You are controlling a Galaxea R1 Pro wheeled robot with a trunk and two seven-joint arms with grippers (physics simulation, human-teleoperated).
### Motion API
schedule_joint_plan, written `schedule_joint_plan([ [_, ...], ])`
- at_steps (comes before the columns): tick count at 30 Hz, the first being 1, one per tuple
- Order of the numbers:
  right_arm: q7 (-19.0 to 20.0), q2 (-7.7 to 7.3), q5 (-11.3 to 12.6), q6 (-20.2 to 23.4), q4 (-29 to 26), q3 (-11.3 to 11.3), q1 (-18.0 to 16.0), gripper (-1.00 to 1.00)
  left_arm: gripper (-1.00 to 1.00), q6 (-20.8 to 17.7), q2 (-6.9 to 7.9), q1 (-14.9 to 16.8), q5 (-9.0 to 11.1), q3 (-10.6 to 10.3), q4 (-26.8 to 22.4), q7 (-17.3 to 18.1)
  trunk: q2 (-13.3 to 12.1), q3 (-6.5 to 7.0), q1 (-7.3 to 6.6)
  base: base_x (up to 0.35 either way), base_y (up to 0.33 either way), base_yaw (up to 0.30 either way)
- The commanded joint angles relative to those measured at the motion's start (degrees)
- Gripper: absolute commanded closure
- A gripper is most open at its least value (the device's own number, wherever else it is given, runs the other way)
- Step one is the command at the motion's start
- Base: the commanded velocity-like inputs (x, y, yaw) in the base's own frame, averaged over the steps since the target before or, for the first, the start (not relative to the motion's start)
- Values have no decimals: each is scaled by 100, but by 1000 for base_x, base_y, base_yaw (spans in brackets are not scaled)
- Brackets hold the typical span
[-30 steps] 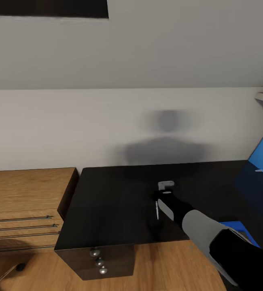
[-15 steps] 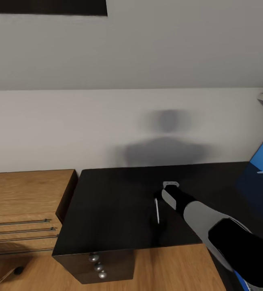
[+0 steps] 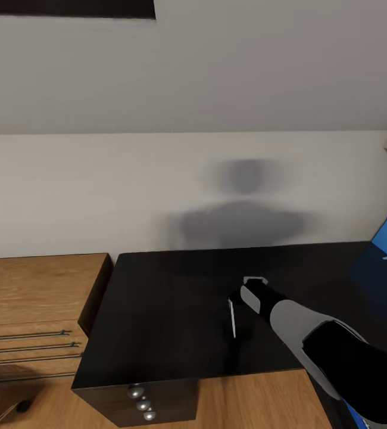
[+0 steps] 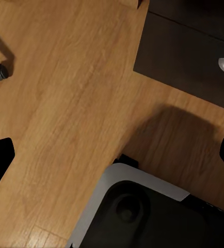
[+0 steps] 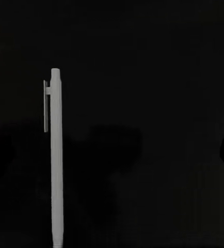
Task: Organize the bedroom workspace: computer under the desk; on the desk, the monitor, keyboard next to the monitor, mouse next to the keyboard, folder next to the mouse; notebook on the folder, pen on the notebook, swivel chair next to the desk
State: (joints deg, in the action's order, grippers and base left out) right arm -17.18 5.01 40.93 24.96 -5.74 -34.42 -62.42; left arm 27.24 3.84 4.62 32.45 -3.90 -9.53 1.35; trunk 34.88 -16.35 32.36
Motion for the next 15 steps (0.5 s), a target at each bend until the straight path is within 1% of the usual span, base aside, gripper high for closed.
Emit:
schedule_joint_plan([
  [1, -13, 49, 54, 27, 32, -45, -2, -100, -100, 21, 3, 4, 59, -41, 4, 14, 7, -8, 2, 4, 0, 0],
  [4, 47, 114, 53, 31, 69, -46, 2, -100, -100, 22, 3, 4, 60, -41, 4, 14, 7, -8, 2, 3, 0, 0],
  [6, 166, 201, 49, 49, 92, -49, 7, -100, -100, 21, 3, 4, 56, -40, 4, 14, 7, -8, 2, 1, 0, 0],
  [11, 302, 292, 35, 136, 100, -62, 14, -100, -100, 21, 3, 2, 56, -40, 4, 14, 7, -8, 2, 0, 0, 0],
  [15, 338, 410, 21, 152, 98, -71, 14, -100, -100, 23, 3, 3, 58, -40, 4, 14, 7, -8, 2, 0, 0, 0],
])
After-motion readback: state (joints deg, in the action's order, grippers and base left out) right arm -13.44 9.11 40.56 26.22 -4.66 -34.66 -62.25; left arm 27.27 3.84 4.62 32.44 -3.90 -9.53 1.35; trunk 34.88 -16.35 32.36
